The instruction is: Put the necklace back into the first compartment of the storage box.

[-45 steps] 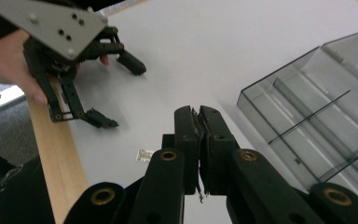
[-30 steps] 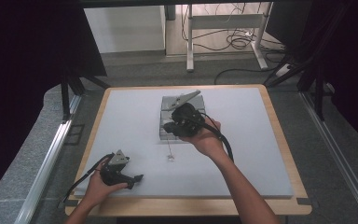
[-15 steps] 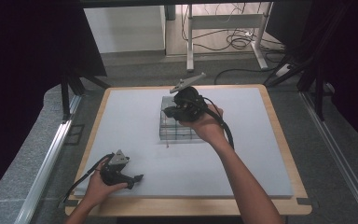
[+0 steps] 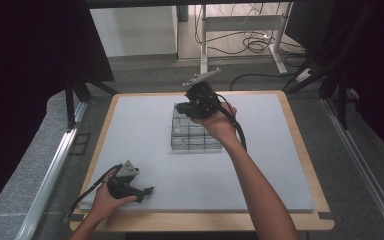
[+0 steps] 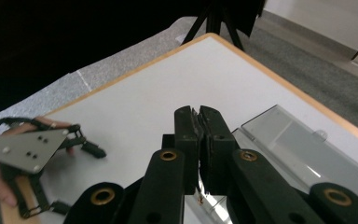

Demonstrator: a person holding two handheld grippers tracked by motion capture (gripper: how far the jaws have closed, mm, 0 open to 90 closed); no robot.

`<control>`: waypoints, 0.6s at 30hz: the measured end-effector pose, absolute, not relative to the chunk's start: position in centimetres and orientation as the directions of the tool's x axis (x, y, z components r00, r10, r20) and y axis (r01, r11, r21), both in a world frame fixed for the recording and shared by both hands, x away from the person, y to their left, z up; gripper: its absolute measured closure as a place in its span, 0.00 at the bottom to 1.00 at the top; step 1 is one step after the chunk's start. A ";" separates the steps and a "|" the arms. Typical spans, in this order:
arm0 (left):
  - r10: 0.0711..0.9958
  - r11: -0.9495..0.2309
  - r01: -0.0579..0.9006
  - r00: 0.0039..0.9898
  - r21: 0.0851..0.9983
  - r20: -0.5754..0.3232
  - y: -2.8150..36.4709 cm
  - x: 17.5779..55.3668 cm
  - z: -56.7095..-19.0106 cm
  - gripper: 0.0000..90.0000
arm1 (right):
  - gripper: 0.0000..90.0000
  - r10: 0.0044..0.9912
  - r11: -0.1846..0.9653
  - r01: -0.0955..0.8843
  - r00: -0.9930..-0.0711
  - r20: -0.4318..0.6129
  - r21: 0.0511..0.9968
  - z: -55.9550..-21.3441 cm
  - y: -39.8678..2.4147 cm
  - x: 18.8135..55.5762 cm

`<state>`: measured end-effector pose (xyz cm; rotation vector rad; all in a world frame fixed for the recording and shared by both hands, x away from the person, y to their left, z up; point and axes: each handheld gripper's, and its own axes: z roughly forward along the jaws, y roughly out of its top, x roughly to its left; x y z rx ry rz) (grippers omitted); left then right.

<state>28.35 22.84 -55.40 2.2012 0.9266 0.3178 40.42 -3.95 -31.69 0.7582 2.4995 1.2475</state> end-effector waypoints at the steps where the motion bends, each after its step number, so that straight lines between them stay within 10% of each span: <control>1: 0.701 -0.485 0.525 0.712 0.699 -0.048 22.8 28.4 -55.4 0.07 | 0.95 0.556 0.491 0.343 -0.831 0.015 0.801 -31.7 -3.9 40.7; 18: 0.696 -0.489 0.522 0.716 0.699 -0.047 22.9 28.4 -55.4 0.07 | 0.95 0.605 0.463 0.366 -0.796 0.013 0.807 -32.5 -2.5 44.9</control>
